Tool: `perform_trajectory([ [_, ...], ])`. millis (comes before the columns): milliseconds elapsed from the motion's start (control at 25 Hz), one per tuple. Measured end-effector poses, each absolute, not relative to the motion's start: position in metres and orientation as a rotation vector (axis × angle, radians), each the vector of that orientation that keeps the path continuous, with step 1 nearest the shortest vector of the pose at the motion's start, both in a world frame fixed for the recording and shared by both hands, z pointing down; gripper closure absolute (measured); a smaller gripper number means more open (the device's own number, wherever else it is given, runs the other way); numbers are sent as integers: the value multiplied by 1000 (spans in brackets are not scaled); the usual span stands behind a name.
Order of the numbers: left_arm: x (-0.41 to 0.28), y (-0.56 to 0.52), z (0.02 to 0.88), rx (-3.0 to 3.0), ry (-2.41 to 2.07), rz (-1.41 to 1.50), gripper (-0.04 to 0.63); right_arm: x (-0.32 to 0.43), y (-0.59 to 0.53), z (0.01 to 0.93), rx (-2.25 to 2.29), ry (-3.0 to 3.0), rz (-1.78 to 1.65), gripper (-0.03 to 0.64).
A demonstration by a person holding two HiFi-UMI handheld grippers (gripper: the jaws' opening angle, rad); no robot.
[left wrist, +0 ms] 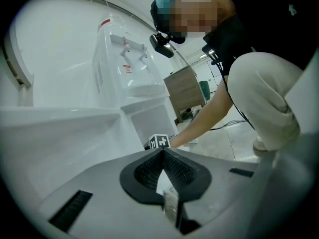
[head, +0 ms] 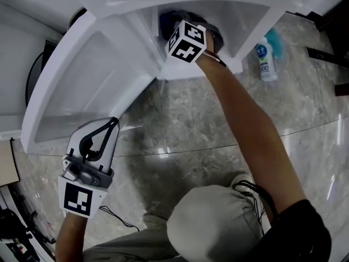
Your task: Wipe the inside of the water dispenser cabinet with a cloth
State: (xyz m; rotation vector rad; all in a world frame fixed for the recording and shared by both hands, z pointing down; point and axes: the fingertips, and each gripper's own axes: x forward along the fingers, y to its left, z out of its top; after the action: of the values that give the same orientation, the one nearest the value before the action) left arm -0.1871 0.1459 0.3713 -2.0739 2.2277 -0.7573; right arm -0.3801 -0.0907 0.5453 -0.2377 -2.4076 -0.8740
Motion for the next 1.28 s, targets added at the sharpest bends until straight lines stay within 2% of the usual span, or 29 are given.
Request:
perform_trajectory([
  [440,-170,135,370,-2110,2129,-787,589,-349,-85,515,-65,-2705,-574,509],
  [680,-166,131,367,-2123,2116,-778,589,-351,-92,419,122,-3013,-565,508],
  [960,-164,135,369,-2131,2123,-771,589,-322,-71,317,136,-3517,-349,509],
  [1280,-164,139,374,-2138,2136,-778,589,-320,-73,311,203,-3577,-290,509],
])
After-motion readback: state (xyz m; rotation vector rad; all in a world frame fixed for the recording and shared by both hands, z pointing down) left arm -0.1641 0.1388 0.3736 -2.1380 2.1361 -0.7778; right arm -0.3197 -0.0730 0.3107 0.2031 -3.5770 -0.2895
